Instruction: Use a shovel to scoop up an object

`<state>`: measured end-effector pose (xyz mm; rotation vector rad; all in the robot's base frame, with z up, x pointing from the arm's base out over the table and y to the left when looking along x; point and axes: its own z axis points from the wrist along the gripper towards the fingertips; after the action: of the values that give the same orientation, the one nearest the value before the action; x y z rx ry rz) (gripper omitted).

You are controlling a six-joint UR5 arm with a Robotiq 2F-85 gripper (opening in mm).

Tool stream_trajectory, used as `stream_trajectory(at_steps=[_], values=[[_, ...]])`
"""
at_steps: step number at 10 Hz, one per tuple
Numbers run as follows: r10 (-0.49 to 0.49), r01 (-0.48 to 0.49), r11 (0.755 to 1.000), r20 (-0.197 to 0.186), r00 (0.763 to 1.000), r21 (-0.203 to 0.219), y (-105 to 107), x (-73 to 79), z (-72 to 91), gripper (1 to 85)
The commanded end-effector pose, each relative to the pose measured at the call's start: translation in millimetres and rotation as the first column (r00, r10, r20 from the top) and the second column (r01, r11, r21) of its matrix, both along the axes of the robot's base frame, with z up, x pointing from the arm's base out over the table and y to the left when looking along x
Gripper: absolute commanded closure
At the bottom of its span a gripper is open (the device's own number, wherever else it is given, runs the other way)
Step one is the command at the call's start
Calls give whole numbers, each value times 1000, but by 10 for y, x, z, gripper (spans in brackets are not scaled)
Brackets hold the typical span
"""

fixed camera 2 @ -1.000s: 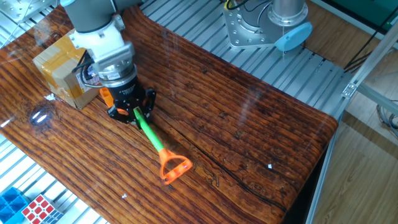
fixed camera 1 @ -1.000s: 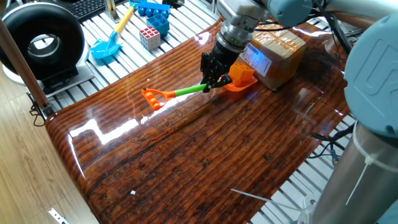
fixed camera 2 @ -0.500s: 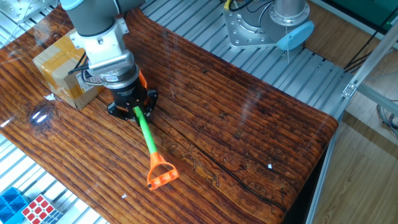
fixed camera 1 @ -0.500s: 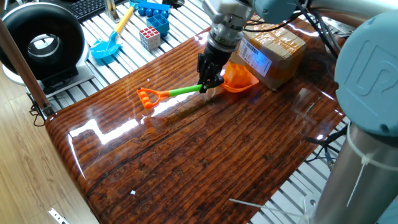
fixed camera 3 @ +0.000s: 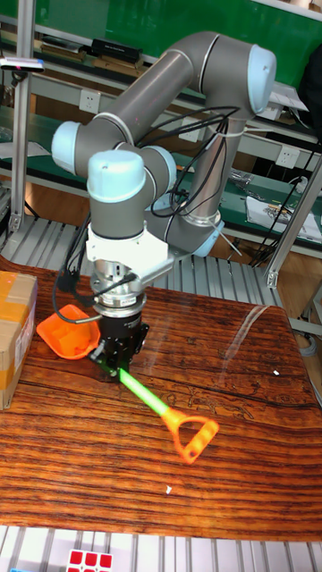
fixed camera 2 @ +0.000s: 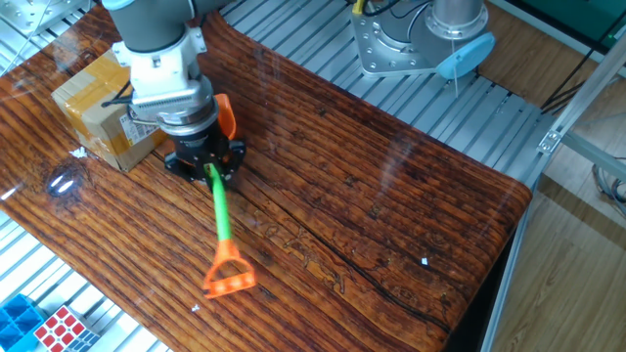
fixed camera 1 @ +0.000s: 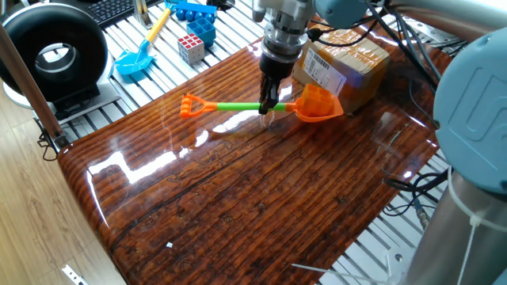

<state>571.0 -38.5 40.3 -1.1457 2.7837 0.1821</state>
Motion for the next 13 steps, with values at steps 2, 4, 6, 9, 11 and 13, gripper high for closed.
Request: stream_trajectory(at_steps=[2, 4, 6, 9, 11, 13], values=[[-299, 297, 953, -22, 954, -63, -257, 81, -26, 847], [-409, 406, 910, -22, 912, -84, -408, 163, -93, 847], [-532, 531, 846, -31, 846, -45, -383, 230, -130, 847], [-622, 620, 783, -33, 782, -56, -479, 114, -72, 847], [-687, 683, 726, -34, 726, -85, -558, 87, -97, 847], [-719, 716, 695, -24, 695, -70, -656, 159, -192, 847]])
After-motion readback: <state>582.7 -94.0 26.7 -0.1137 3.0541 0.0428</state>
